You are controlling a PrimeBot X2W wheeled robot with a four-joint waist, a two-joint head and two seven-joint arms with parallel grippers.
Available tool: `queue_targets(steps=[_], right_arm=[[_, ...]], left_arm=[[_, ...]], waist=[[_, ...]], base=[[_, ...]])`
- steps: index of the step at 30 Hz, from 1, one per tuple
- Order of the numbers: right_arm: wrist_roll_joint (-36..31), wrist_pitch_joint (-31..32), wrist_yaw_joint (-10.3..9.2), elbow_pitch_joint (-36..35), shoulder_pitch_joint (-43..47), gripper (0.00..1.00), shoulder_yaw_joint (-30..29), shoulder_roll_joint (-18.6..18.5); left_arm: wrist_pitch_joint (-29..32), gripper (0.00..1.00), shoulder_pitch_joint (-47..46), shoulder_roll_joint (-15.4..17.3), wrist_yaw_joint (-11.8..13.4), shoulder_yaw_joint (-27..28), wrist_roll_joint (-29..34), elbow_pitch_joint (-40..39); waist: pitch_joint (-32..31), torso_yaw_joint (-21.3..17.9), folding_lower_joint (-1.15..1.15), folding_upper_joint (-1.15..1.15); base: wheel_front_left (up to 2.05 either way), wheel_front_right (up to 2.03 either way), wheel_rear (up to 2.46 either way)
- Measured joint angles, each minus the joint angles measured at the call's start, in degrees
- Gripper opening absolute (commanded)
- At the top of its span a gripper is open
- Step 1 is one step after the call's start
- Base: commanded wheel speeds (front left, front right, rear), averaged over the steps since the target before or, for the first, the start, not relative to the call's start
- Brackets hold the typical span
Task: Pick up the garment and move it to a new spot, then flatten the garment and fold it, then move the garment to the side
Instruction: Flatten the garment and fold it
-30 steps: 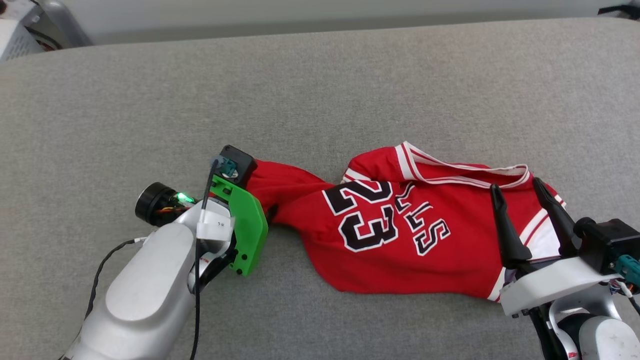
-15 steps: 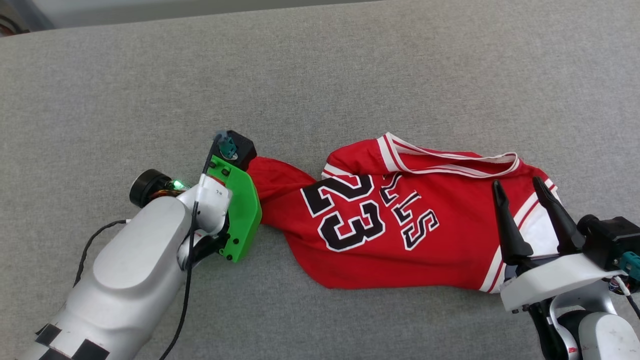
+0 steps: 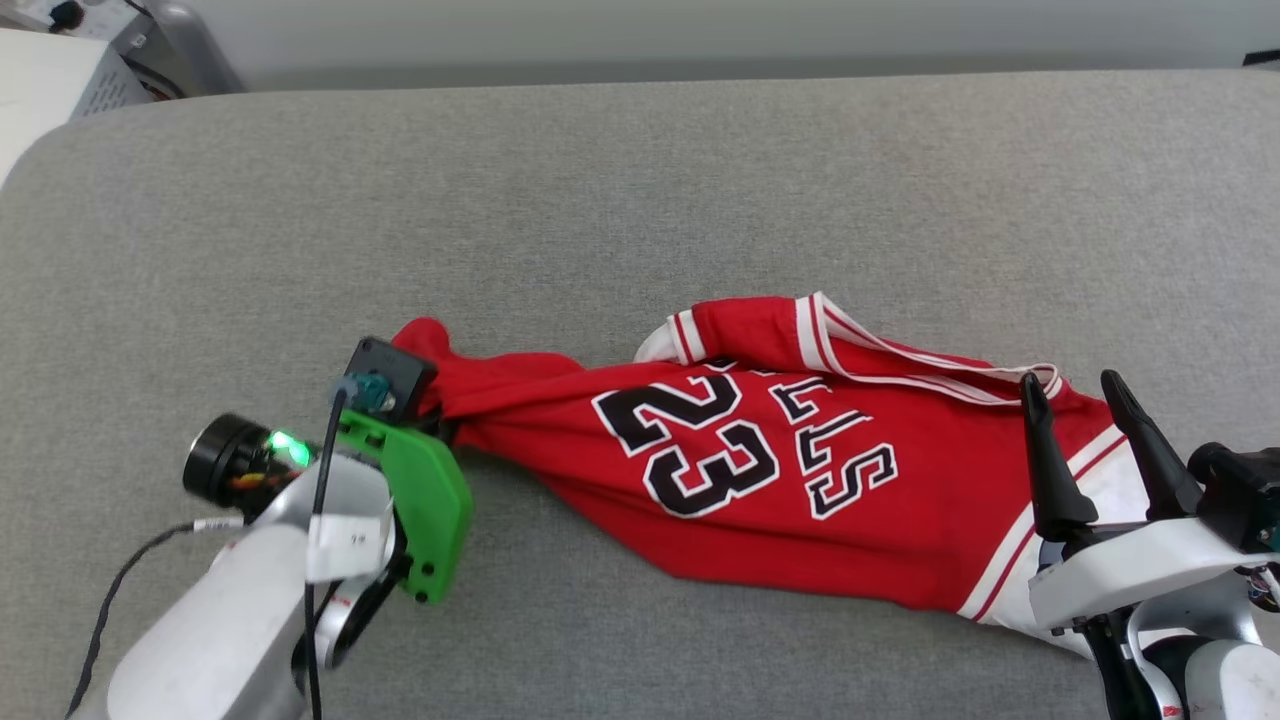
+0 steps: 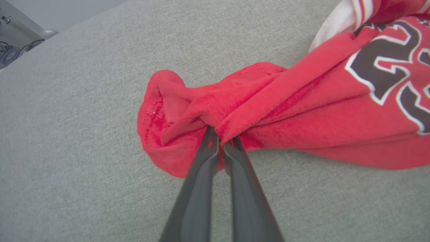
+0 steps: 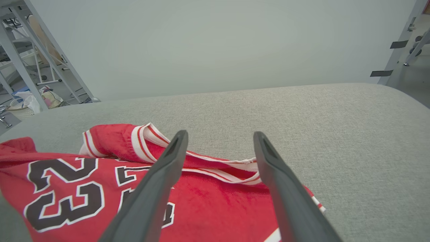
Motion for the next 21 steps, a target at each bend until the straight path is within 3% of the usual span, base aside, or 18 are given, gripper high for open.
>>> queue_targets(steps=[5,8,13,18,19,20,21], right_arm=[[0.1,0.2,0.00,-0.1,0.7,1.00,-0.5,0.1],[0.1,0.3,0.00,-0.2,1.5,1.00,-1.1,0.1],[0.0,1.0,0.00,-0.7,2.2,1.00,-1.0,0.1],[0.0,2.1,0.00,-2.0,2.9,1.00,-1.2,0.1],[-0.1,2.3,0.00,-2.2,3.3,1.00,-1.2,0.1],[-0.2,2.5,0.00,-2.4,3.5,1.00,-1.3,0.1],[-0.3,2.8,0.00,-2.5,3.7,1.00,-1.4,0.1]], left_arm=[[0.3,0.00,12.3,2.5,6.7,1.8,-3.1,-8.3],[0.7,0.00,19.9,2.3,9.1,1.3,-6.0,-10.5],[-0.2,0.00,28.5,-0.8,9.6,0.2,-11.4,-8.6],[-3.3,0.00,30.0,-4.9,8.3,-1.0,-13.3,-4.4],[-3.9,0.46,29.9,-5.5,8.0,-1.0,-13.2,-3.7],[-4.4,1.00,29.9,-5.9,7.8,-1.0,-13.2,-3.2],[-5.0,1.00,29.7,-6.3,7.5,-1.0,-13.2,-2.6]], waist=[[-1.8,2.1,0.00,0.00],[-2.6,3.2,0.00,0.00],[-4.0,4.4,0.00,0.00],[-5.1,5.3,0.00,0.00],[-5.4,5.5,0.00,0.00],[-5.5,5.6,0.00,0.00],[-5.8,5.8,0.00,0.00]], base=[[0.00,0.00,0.00],[0.00,0.00,0.00],[0.00,0.00,0.00],[0.00,0.00,0.00],[0.00,0.00,0.00],[0.00,0.00,0.00],[0.00,0.00,0.00]])
